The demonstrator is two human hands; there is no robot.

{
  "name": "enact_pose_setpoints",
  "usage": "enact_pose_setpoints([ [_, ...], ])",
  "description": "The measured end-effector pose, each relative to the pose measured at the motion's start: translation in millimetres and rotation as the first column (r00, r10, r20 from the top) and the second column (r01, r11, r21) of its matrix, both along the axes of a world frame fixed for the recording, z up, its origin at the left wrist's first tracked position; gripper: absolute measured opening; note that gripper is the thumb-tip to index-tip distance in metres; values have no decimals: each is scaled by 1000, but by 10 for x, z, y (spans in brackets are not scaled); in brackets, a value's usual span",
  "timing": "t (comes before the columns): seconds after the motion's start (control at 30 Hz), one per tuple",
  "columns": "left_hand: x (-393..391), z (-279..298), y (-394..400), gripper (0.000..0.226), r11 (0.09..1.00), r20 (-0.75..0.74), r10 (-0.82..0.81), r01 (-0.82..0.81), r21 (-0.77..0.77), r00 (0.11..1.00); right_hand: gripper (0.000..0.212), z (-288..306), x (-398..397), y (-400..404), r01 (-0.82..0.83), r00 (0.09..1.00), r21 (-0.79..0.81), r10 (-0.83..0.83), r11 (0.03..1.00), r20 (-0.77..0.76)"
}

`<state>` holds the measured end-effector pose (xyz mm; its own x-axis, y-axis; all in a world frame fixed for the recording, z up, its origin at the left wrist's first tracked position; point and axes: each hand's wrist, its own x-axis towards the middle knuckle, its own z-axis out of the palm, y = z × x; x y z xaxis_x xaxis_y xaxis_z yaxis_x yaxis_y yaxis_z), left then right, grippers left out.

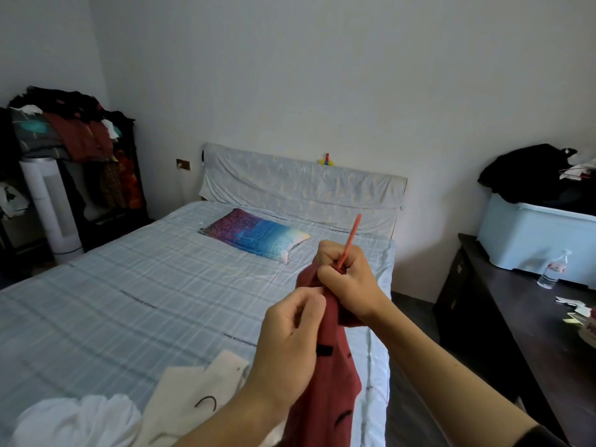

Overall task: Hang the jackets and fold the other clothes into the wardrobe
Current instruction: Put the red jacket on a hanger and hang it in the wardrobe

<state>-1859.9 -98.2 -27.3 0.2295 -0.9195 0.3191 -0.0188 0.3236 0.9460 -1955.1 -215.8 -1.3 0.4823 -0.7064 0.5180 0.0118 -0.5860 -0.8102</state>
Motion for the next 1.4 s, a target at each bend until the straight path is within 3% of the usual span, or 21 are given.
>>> enact_pose_setpoints([
  [0.03, 74, 30, -30, 35, 999, 41, -2, 3, -32, 999, 24, 49, -33, 21, -23, 999, -5, 24, 1000, 24],
  [0.1, 333, 85, -175, 34, 974, 255, 174, -128, -185, 951, 28, 137, -105, 40, -55, 998, -59, 56, 997, 19],
  [0.17, 610, 163, -418, 24, 901, 505, 399, -222, -374, 765, 33, 202, -146, 51, -100, 995, -113, 99, 989, -16],
  [0.23, 749, 229, -650, 35, 900, 696, 400, -110, -423, 597, 32, 267, -103, 117, -175, 985, -124, 172, 977, -33],
  [0.3, 756, 254, -845, 41, 918, 815, 260, 128, -375, 518, 32, 317, -32, 180, -257, 966, -143, 255, 956, -36],
  [0.37, 733, 318, -904, 35, 938, 843, 61, 259, -232, 535, 35, 349, -9, 208, -311, 950, -172, 308, 935, -45],
  [0.43, 789, 363, -916, 31, 944, 801, -42, 286, -163, 597, 34, 379, -40, 208, -359, 933, -109, 357, 927, -41],
  [0.57, 876, 327, -908, 10, 931, 749, -26, 289, -222, 662, 25, 391, -109, 156, -398, 916, -33, 394, 917, -76],
  [0.7, 942, 228, -810, 26, 943, 705, 65, 187, -274, 706, 20, 338, -146, 65, -324, 935, -57, 311, 944, -171],
  [0.77, 1009, 164, -767, 21, 954, 702, 92, 139, -265, 707, 8, 292, -157, 26, -306, 932, -51, 288, 951, -218],
  [0.87, 1125, 100, -694, 22, 959, 695, 148, 69, -275, 703, 32, 254, -161, -6, -190, 944, 21, 189, 982, -272],
  [0.93, 1204, 62, -644, 20, 957, 683, 190, 22, -289, 706, 37, 242, -139, 20, 6, 928, 10, -2, 1000, -374],
  [1.0, 1264, 20, -598, 16, 948, 667, 254, -42, -317, 700, 53, 232, -98, 77, 271, 800, -66, -263, 960, -539],
  [1.03, 1277, 0, -580, 16, 939, 653, 288, -74, -336, 700, 67, 224, -69, 130, 391, 671, -149, -392, 908, -630],
  [1.1, 1265, -24, -548, 18, 919, 627, 353, -131, -372, 694, 83, 173, -15, 210, 488, 427, -342, -561, 803, -709],
  [1.13, 1248, -28, -536, 21, 910, 619, 380, -156, -385, 687, 84, 143, 0, 212, 493, 390, -390, -598, 778, -700],
  [1.2, 1224, -36, -528, 24, 903, 620, 406, -190, -386, 672, 76, 100, -9, 171, 486, 463, -400, -617, 777, -636],
  [1.27, 1236, -52, -535, 25, 906, 629, 413, -223, -361, 659, 66, 76, -58, 116, 400, 616, -394, -561, 827, -552],
  [1.33, 1265, -68, -548, 19, 898, 637, 437, -265, -351, 635, 54, 98, -156, 72, 254, 782, -373, -417, 892, -464],
  [1.4, 1282, -72, -548, 12, 886, 631, 463, -301, -353, 623, 32, 152, -276, 36, 112, 852, -366, -279, 924, -442],
])
